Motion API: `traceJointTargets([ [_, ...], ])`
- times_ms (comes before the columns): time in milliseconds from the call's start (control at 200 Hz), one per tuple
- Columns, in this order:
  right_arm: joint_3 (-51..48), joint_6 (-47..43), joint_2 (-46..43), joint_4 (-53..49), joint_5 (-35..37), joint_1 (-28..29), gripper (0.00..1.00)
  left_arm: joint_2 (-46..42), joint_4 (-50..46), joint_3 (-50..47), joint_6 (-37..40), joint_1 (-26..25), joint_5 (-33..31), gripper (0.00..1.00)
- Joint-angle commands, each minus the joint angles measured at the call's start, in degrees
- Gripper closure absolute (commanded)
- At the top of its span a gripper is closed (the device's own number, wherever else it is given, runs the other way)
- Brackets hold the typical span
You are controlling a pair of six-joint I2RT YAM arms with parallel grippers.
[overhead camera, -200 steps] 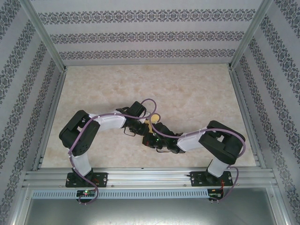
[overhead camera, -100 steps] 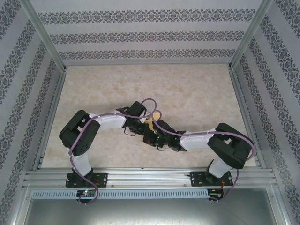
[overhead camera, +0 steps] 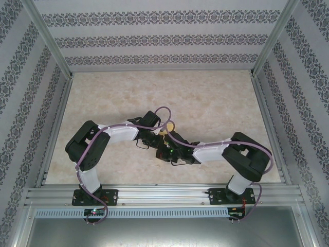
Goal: Fold a paper plane with a square sheet of paper (pick it up from the middle)
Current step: Third fold the triangle at the center of the table.
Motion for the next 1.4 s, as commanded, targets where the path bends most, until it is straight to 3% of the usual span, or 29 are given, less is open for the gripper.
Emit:
traceJointTargets([
  [0, -2.8, -1.5, -5.4, 1.1, -0.2, -3.2, 1.0, 2.1, -1.2, -0.1, 1.3, -0.2, -0.7, 0.86],
  [325, -4.7, -4.5, -6.5, 1.4, -4.9, -12.0, 1.0, 2.2, -1.0, -0.1, 1.3, -0.1, -0.6, 0.86],
  [580, -0.7, -4.3, 0.0, 3.9, -7.4, -11.8, 1.0, 2.2, -0.9, -0.1, 1.3, -0.2, -0.2, 0.86],
  [694, -0.9, -4.9, 1.9, 2.0, -4.9, -11.7, 1.0, 2.1, -0.6, -0.3, 1.4, -0.2, 0.4, 0.82],
  [1104, 1.5, -8.2, -0.3, -10.2, -0.3, -12.1, 1.0, -1.1, -0.5, -0.8, 0.6, -0.2, -0.7, 0.67],
  [1394, -0.1, -7.5, 0.7, -7.8, -0.8, -12.3, 1.0, -2.6, -0.8, -1.7, 0.2, -0.2, -1.7, 0.66],
])
